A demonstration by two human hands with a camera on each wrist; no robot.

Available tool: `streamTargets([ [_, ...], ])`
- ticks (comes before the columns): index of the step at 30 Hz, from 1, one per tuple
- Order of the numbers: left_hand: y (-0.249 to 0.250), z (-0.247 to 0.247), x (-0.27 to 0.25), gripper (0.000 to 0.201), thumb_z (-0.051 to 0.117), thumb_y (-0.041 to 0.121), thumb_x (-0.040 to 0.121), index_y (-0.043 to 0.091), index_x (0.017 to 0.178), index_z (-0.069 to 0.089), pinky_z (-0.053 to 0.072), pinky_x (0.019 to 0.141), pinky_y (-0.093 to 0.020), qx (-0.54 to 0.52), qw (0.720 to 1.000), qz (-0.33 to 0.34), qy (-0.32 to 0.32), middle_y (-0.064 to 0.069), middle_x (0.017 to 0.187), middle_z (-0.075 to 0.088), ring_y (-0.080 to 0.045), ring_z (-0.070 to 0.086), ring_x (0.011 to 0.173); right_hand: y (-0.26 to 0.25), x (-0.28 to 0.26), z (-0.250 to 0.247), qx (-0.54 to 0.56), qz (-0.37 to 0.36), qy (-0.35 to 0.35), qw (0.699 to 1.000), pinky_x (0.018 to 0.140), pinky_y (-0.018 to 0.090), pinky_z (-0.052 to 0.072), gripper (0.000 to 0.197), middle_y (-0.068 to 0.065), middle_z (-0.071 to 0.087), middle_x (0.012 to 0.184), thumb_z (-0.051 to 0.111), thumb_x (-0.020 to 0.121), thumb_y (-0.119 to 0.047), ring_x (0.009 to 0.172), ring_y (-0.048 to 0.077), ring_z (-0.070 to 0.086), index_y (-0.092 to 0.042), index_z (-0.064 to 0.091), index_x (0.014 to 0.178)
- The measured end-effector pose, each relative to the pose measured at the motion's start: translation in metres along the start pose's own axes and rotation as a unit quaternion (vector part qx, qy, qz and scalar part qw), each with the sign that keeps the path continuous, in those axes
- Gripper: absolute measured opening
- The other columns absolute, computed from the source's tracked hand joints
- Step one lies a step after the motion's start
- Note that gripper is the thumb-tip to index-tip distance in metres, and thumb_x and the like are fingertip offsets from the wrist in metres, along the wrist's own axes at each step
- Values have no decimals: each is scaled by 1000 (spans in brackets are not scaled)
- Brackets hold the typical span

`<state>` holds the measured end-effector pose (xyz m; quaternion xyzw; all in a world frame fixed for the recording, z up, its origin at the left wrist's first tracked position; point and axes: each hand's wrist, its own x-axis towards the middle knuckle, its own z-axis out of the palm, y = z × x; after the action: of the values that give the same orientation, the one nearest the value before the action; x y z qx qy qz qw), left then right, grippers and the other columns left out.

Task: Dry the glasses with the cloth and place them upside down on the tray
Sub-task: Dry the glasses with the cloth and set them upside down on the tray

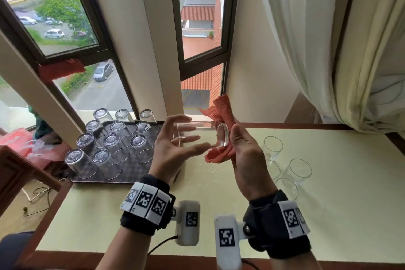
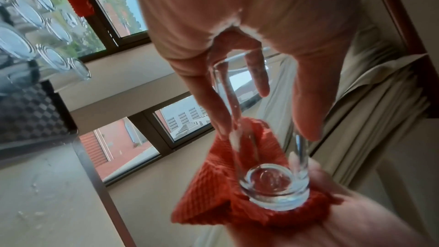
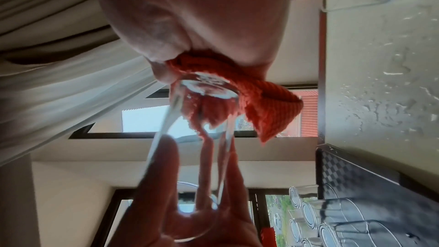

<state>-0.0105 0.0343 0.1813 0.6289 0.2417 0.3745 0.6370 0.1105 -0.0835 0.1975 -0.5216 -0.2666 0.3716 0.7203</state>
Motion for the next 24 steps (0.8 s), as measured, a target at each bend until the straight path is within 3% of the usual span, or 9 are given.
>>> streamTargets([
  [2,2,1,-2,77,93,27,44,21,114,59,61,74,-35,3,999,-2,-35,-10,109,71,-29,73,93,2,1,-4,19,-1,8,1000,64,24,59,56,-2,74,108,38,88,-42,76,10,72,-14,57,132],
  [6,4,9,-4,82,97,30,41,22,114,59,60,76,-34,-35,999,0,-28,-12,111,71,-32,72,98,1,-2,-9,54,22,7,998,69,30,61,43,8,73,102,35,101,-39,89,19,72,-11,61,119],
  [8,-1,15,-5,83,100,38,39,26,111,59,59,77,-34,-92,996,-3,-2,-16,116,68,-33,71,102,4,-2,-11,90,38,-10,995,81,40,59,49,15,71,111,56,91,-48,98,27,71,-11,60,123],
  [11,-9,26,-13,84,98,41,42,26,112,54,59,77,-29,-87,996,-6,5,-14,122,65,-25,69,108,15,4,-15,103,40,-10,994,95,47,55,86,17,67,125,88,64,-51,113,34,66,-13,55,133],
  [14,-16,28,-16,80,91,47,44,32,112,51,55,80,-24,31,999,-6,-14,-2,116,68,-10,67,105,21,8,-21,102,18,17,994,91,44,57,89,10,70,120,96,51,-43,112,32,67,-17,58,127],
  [17,-19,24,-15,75,85,59,44,37,107,49,52,86,-20,143,989,-7,-34,5,104,71,-1,67,98,20,10,-28,24,-35,57,997,82,34,56,66,0,73,106,90,56,-28,106,26,68,-20,63,115],
  [19,-18,24,-15,72,81,64,49,39,108,48,52,87,-20,204,977,14,-58,9,102,70,1,66,99,19,11,-31,-22,-57,50,997,79,30,56,70,1,73,105,89,55,-33,103,23,70,-15,63,118],
  [22,-16,25,-13,74,77,63,59,42,124,48,54,90,-21,232,966,46,-105,7,123,64,-3,63,107,17,14,-32,-60,-64,21,996,79,28,55,67,-2,74,102,95,57,-31,100,18,71,-17,64,115],
  [24,-17,25,-13,84,73,62,65,32,139,48,55,87,-18,228,965,47,-122,6,135,58,-6,64,109,16,16,-31,-62,-55,5,997,79,27,56,72,-2,74,102,93,56,-45,101,18,71,-18,64,116],
])
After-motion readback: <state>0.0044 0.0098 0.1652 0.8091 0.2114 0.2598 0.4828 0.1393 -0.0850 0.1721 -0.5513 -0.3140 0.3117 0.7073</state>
